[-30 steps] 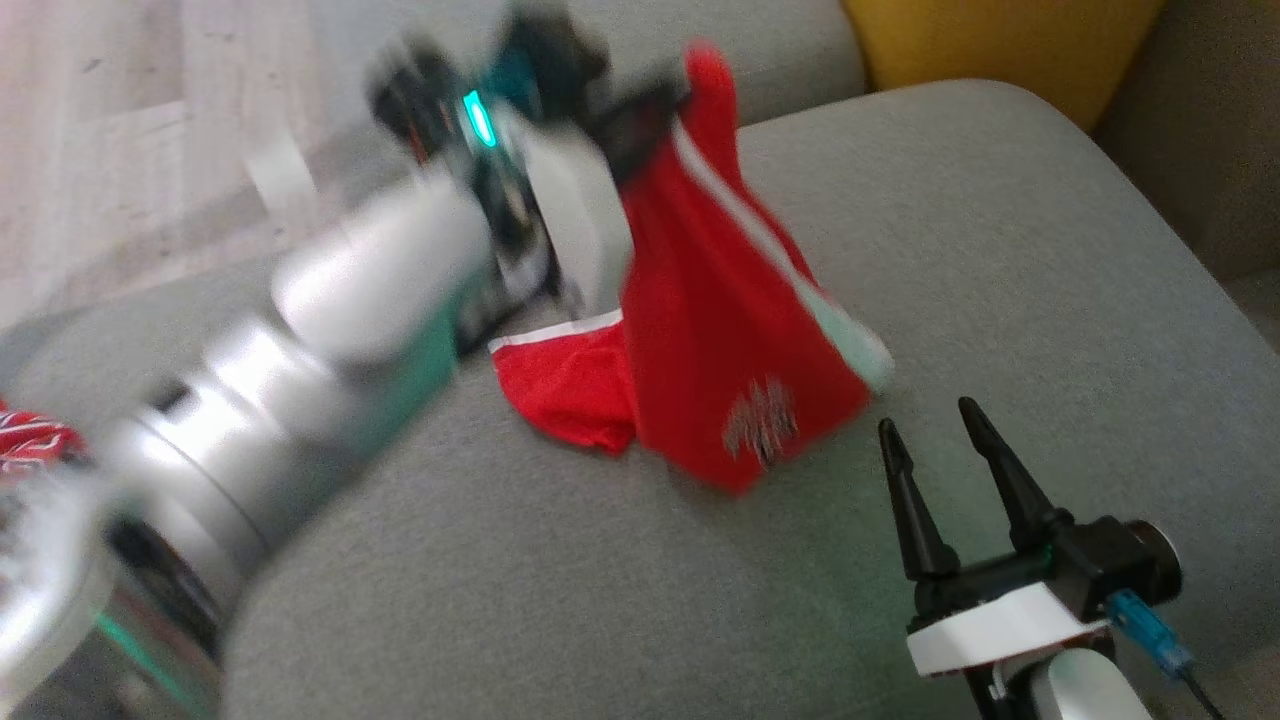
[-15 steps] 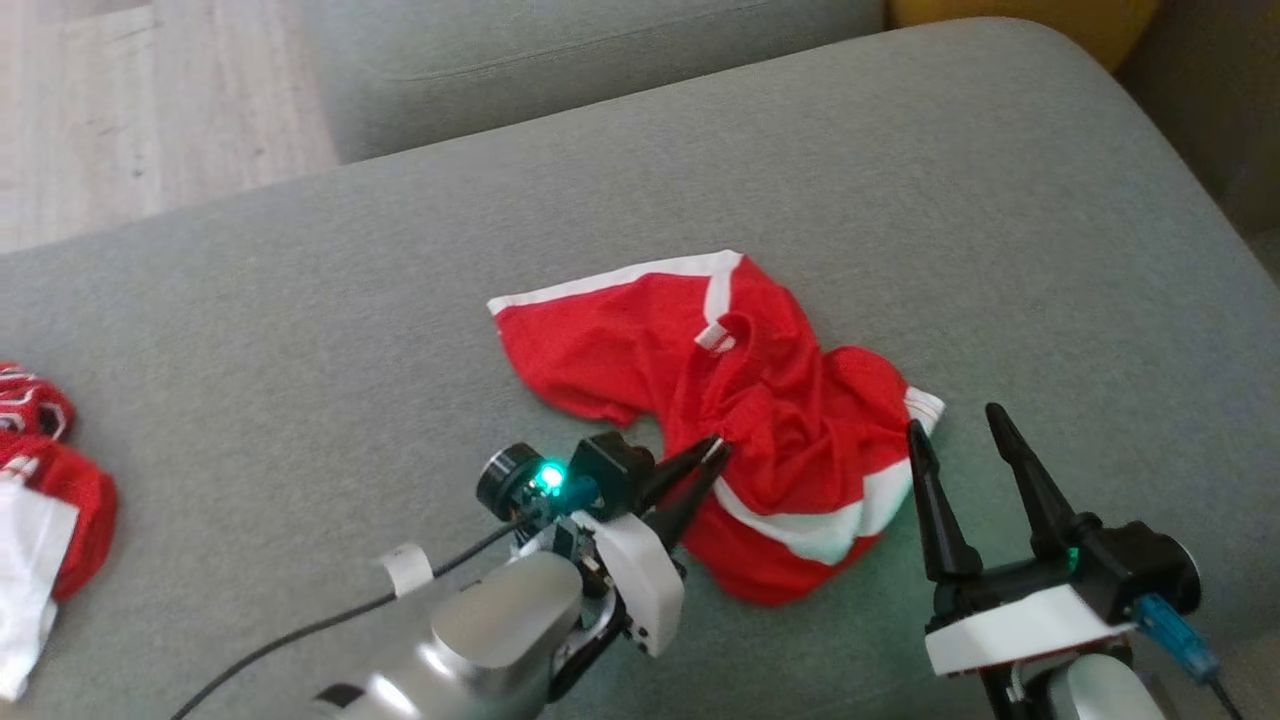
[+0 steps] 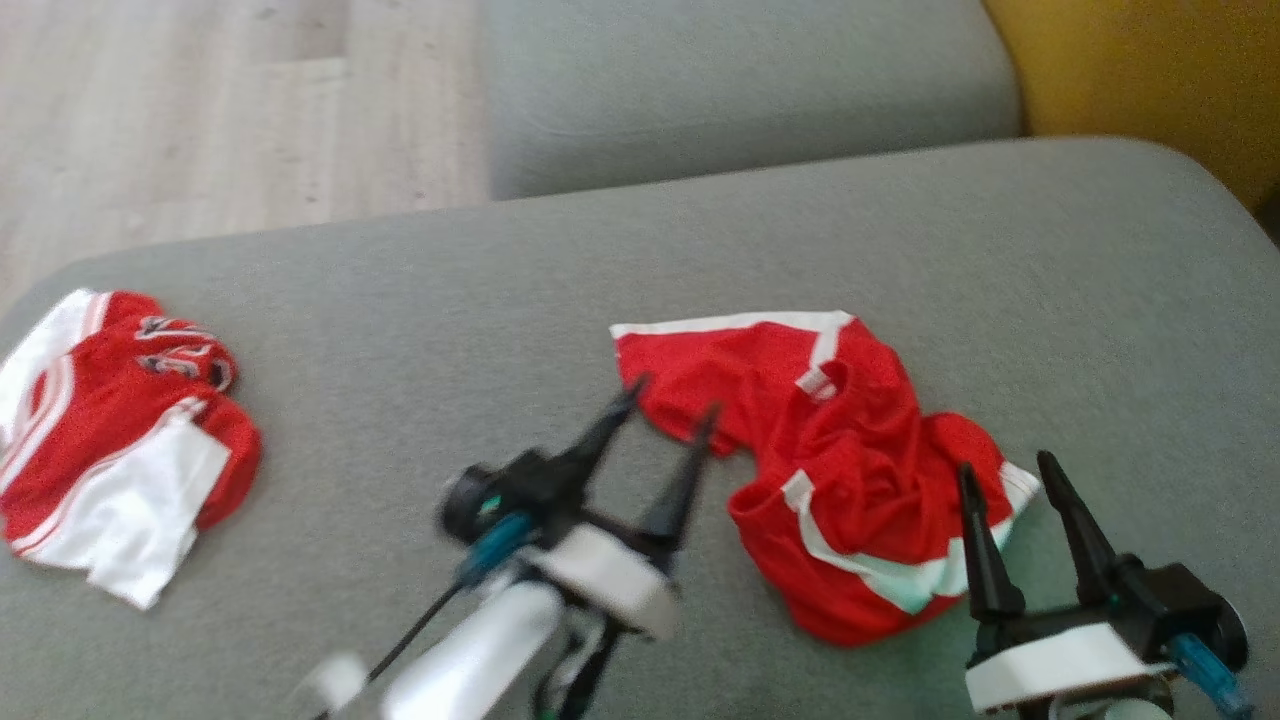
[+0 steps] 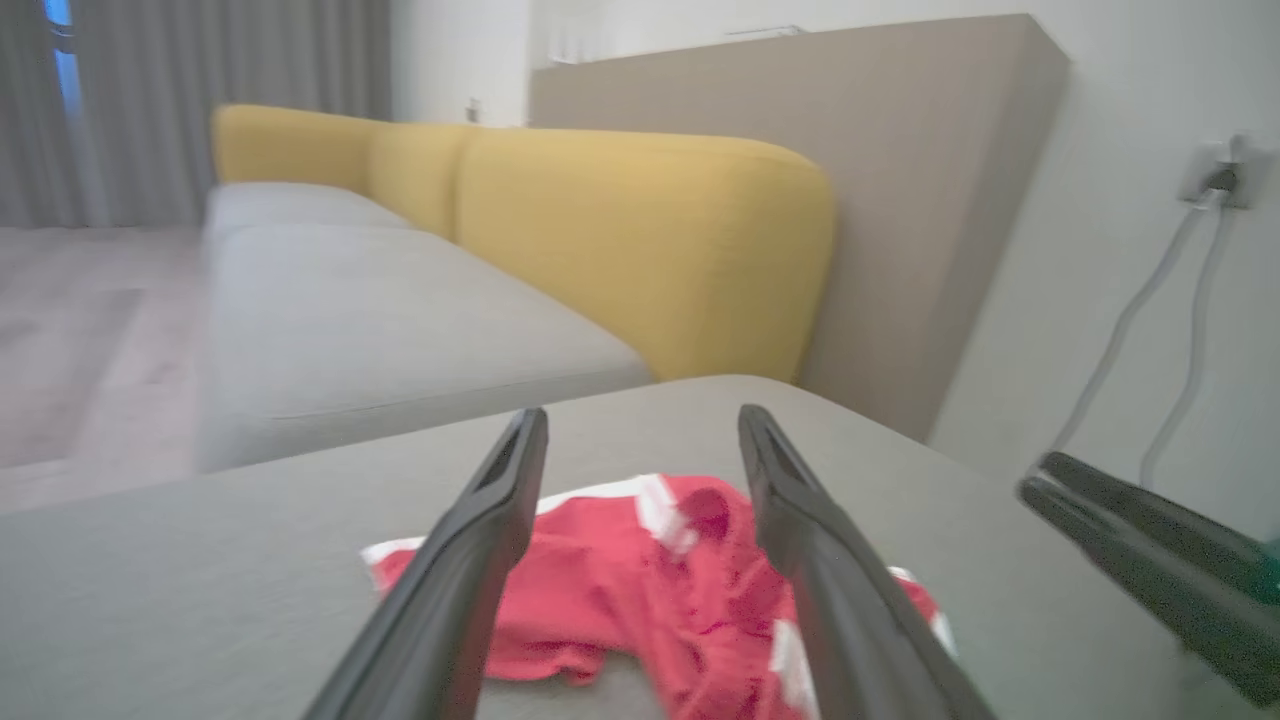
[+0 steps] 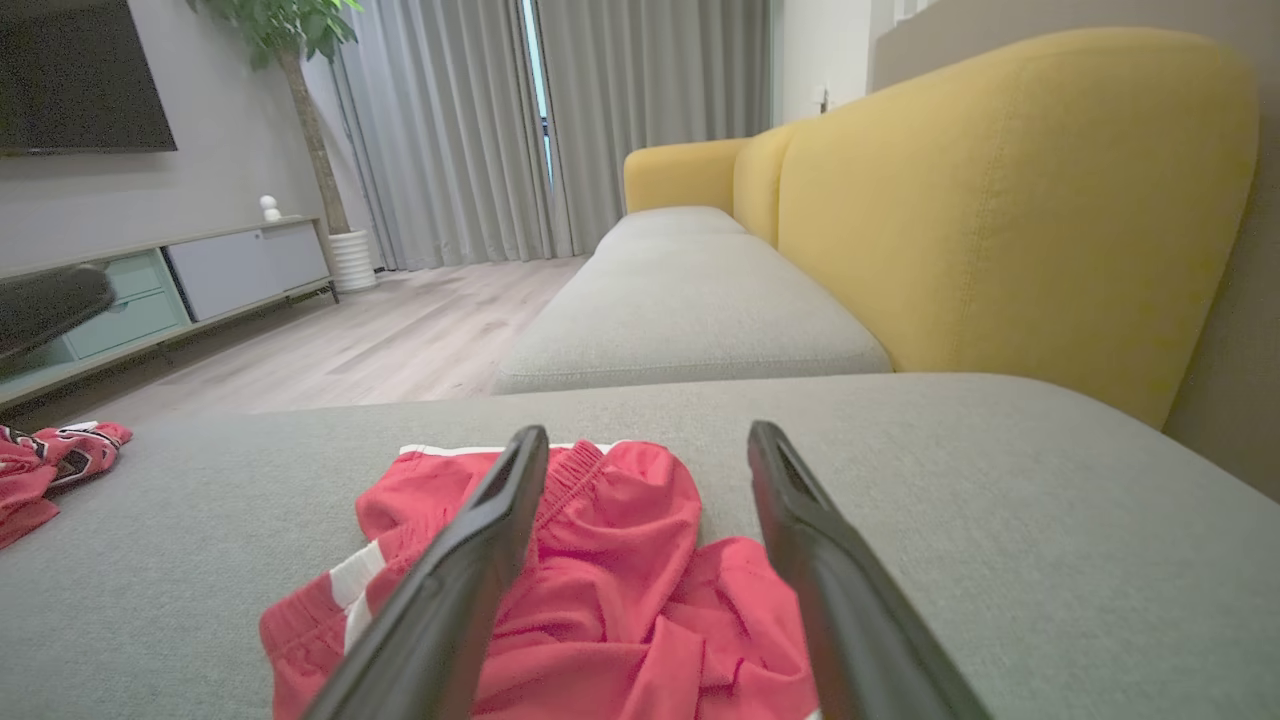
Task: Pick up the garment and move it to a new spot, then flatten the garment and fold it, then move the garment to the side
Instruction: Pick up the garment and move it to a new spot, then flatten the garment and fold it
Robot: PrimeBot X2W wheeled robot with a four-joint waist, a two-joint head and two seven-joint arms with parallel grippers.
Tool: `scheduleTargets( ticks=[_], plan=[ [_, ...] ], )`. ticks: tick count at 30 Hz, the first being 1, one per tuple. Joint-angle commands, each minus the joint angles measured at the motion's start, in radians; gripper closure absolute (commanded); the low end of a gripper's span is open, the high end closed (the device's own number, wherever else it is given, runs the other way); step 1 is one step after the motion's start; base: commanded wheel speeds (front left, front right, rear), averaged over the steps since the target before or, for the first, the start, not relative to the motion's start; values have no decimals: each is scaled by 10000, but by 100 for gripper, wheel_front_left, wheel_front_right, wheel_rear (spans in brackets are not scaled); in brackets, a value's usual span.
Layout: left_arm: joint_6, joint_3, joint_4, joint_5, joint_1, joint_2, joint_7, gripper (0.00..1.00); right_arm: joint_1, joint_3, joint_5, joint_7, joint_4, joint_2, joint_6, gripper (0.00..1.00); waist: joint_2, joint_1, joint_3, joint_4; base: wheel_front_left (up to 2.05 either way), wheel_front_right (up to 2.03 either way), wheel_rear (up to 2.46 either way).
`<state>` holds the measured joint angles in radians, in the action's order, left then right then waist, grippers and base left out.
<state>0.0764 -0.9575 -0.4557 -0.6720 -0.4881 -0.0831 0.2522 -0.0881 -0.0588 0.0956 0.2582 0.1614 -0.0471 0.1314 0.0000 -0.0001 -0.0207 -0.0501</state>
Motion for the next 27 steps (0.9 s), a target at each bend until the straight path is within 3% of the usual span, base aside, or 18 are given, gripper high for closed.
scheduleTargets(
  ticks=[1,5,6,10,11,13,19,27],
  plan=[
    [236,1100,685,464,358,-402,93,0,118,-98,-10,36,-346,-32,-7,0,0,1,-449,573,0,0,0],
    [818,3027,1860,1629,1958,-800,94,0,-239,149,45,36,-446,-32,-7,0,0,1,-694,931,0,0,0],
    [818,3027,1860,1629,1958,-800,94,0,-239,149,45,36,-446,-32,-7,0,0,1,-694,931,0,0,0],
    [1153,4705,2856,2756,3624,-912,94,0,-562,322,176,36,-603,-32,-7,0,0,1,-877,1126,0,0,0],
    [970,5375,3414,3157,4392,-794,94,0,-755,356,223,36,-701,-32,-7,0,0,1,-972,1212,0,0,0],
    [675,5798,3946,3738,5073,-738,94,0,-989,344,303,36,-815,-32,-7,0,0,1,-1079,1293,0,0,0],
    [-218,6500,4326,4686,6560,-322,94,0,-1581,133,500,36,-950,-32,-7,0,0,1,-1265,1444,0,0,0],
    [-730,7066,4254,5223,6783,158,95,0,-1674,4,743,36,-1004,-32,-7,0,0,1,-1354,1561,0,0,0]
  ],
)
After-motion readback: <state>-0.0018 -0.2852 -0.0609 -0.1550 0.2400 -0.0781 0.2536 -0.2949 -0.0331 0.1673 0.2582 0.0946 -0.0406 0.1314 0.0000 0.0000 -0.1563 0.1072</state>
